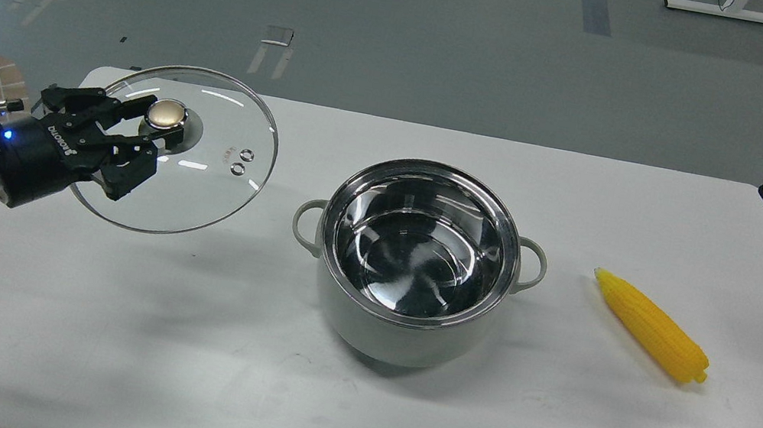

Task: Open pot and put corn in
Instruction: 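Lower the glass lid onto the table beside the pot, release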

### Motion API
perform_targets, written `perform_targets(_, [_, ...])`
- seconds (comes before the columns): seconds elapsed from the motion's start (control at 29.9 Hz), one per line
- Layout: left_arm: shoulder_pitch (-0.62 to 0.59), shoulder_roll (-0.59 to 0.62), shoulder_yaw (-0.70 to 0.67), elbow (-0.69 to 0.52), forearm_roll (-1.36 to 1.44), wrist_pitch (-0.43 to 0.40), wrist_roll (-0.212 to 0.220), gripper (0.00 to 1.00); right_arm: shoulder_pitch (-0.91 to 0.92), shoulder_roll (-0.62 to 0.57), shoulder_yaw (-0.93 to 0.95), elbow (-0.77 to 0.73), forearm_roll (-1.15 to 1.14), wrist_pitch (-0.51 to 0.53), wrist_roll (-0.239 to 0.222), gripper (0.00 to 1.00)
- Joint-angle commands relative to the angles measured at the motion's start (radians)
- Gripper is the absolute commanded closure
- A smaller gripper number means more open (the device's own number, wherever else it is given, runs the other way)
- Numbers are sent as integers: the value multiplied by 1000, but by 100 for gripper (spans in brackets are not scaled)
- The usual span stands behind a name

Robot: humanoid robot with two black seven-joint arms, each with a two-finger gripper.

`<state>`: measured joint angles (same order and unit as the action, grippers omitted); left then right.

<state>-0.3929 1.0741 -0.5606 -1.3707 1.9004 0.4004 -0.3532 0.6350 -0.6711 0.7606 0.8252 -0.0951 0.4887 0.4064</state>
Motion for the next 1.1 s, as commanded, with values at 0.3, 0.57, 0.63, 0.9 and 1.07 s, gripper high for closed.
perform_targets(0.3, [120,-169,5,215,16,88,-1,90,-6,2,0,0,0,0,0,0])
perform_targets(0.57, [126,-246,7,346,77,88,-18,88,-6,2,0,-1,-2,0,0,0])
perform_targets(0.63, [124,-258,7,383,95,88,-24,86,-8,2,0,-1,-2,0,0,0])
perform_targets(0.9, [126,-272,7,395,94,88,-30,66,-8,2,0,-1,-2,0,0,0])
perform_targets(1.07, [127,-278,8,395,94,88,-30,60,-6,2,0,0,-2,0,0,0])
